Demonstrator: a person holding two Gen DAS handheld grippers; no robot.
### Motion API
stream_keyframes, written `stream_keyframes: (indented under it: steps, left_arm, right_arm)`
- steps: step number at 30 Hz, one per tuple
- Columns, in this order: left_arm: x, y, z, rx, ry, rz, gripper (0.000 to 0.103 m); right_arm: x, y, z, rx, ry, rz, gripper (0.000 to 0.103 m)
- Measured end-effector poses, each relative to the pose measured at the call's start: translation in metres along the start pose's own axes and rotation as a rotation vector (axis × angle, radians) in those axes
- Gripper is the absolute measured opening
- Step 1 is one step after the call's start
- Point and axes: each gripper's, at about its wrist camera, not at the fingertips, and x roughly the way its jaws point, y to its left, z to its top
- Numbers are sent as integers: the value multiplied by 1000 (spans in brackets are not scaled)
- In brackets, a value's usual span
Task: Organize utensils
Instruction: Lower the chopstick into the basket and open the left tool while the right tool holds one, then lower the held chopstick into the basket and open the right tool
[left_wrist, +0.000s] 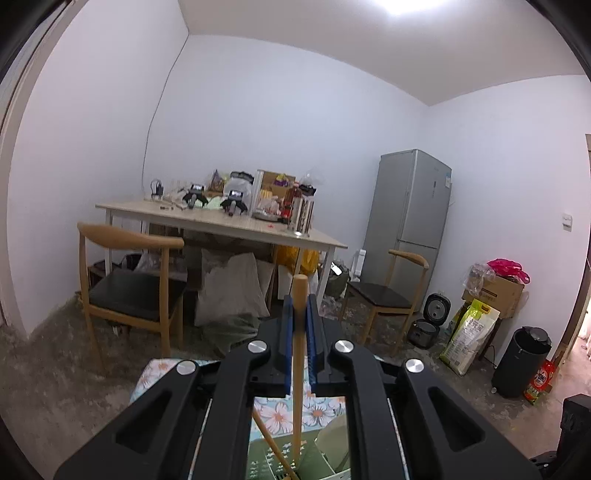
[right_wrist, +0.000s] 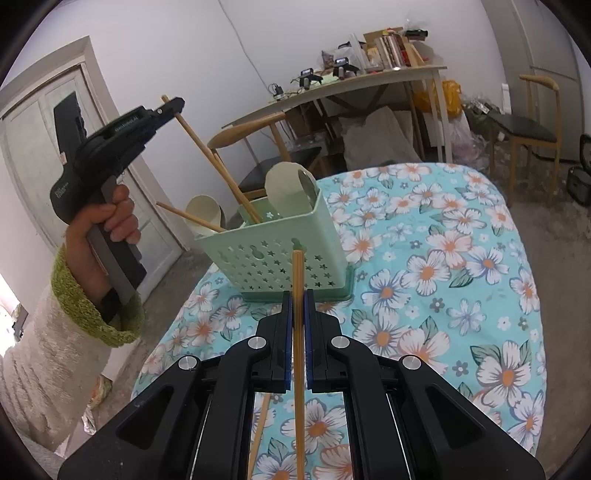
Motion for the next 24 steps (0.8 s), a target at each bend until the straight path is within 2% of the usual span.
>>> stream_keyframes:
  steps: [5, 11, 12, 13, 15, 19, 24]
  left_arm:
    - [11, 5, -13, -27, 64, -22, 6]
    - [14, 1, -23, -24, 152, -84, 7]
    - [13, 0, -25, -21, 168, -96, 12]
    - [12, -1, -26, -21, 176, -105, 25]
    - [7, -2, -27, -28, 179, -118, 41]
    - [-9, -5, -26, -17, 156, -132, 55]
    - [-37, -5, -22, -8, 130, -134, 64]
  right_arm:
    - [3, 1, 1, -1, 3, 1, 4]
    - [3, 4, 0, -4, 6, -1, 4]
    - [2, 5, 0, -4, 5, -2, 4]
    - [1, 6, 0, -4, 4, -3, 4]
    - [-2, 8, 0, -6, 0, -8, 4]
    - [-7, 12, 2, -16, -9, -20, 4]
    - [-13, 19, 5, -27, -24, -31, 4]
